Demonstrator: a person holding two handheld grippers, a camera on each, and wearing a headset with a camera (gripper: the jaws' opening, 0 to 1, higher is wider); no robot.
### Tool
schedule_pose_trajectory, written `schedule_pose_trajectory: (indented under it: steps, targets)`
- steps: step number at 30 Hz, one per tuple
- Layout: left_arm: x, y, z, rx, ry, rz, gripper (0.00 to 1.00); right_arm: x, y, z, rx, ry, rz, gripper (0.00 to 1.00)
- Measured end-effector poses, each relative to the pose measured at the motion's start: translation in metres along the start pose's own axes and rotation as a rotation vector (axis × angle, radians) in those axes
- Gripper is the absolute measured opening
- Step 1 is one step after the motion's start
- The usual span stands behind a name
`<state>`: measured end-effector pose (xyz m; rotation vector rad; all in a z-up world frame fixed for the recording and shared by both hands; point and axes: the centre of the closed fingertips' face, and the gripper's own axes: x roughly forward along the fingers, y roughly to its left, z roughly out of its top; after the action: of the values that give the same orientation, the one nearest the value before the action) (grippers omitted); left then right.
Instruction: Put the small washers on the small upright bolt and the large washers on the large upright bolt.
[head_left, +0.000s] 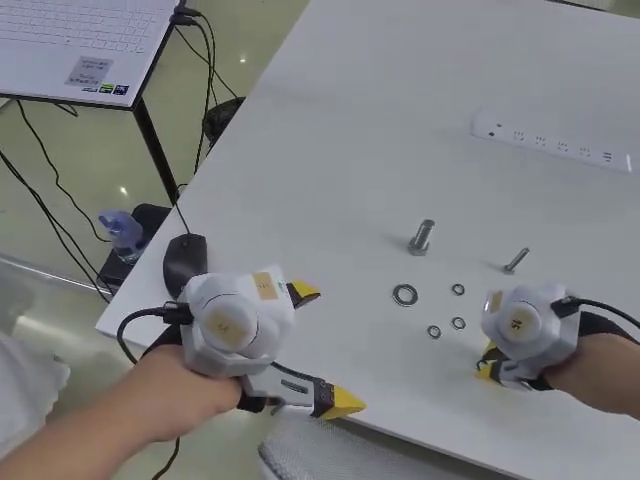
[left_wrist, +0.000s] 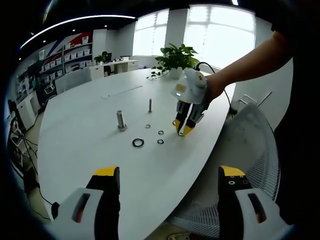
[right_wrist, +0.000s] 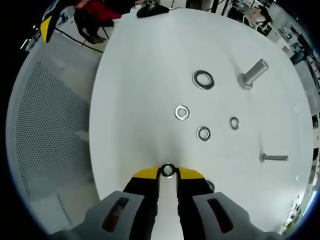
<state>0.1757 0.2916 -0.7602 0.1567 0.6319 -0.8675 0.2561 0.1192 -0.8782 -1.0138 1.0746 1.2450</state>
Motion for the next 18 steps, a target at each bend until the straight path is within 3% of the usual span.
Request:
schedule_pose_trajectory:
  steps: [6,11,18]
  targets:
    - [-0.0002,-0.0046,-0.0020,-0.007,0.004,-0.006,0.78,0.0009,0.0005,-0.0001,-0.005,-0.011,0.003,0.13]
    - [-0.0024,-0.0049,-0.0033,-0.014,0.004,-0.002,0.76,0.0006,0.0014,0.0002,0.052,-0.051,0.019,0.13]
    - [-0.0012,-0.0060,-0.0021,-0.015,0.002,-0.005,0.74,-0.0011,0.0059,-0.0038,0.082,-0.069,0.028,0.12]
